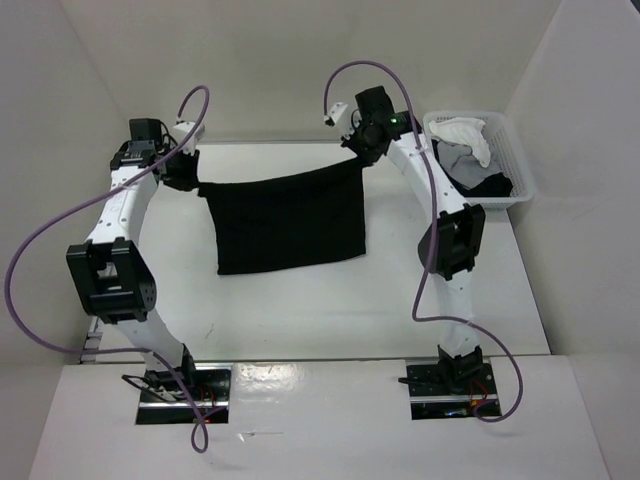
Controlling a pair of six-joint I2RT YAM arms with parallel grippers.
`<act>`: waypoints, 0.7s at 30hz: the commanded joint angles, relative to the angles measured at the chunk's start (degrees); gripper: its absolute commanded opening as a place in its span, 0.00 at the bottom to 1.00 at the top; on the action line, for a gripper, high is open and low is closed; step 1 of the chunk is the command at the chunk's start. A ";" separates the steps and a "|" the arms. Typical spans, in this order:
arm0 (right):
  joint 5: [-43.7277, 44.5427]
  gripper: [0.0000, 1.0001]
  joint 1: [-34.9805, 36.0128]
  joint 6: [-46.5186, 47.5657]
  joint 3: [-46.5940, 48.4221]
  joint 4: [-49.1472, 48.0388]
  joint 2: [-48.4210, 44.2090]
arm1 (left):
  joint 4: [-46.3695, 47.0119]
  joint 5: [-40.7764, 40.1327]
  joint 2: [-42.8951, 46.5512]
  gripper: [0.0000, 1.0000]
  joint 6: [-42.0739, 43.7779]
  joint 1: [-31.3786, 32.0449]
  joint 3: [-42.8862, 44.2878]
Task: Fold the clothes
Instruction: Fold the tank top
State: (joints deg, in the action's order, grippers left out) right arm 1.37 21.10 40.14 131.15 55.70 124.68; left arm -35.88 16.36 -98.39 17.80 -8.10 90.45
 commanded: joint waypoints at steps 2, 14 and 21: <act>1.09 0.12 -1.50 -1.81 16.20 3.95 8.27 | 1.33 -1.85 -5.05 0.51 -1.36 0.98 5.78; 0.75 0.54 -2.21 -13.07 48.50 16.61 26.23 | 4.33 -7.13 -6.73 1.00 -8.67 0.98 6.51; -12.07 1.00 -1.68 -7.63 16.20 19.00 10.63 | -1.21 -0.98 0.38 1.00 -2.95 2.21 -6.06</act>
State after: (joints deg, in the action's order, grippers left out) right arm -3.64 18.74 29.45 157.99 70.74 143.72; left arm -34.11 11.97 -102.69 11.84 -6.85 87.72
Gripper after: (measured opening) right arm 0.702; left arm 1.000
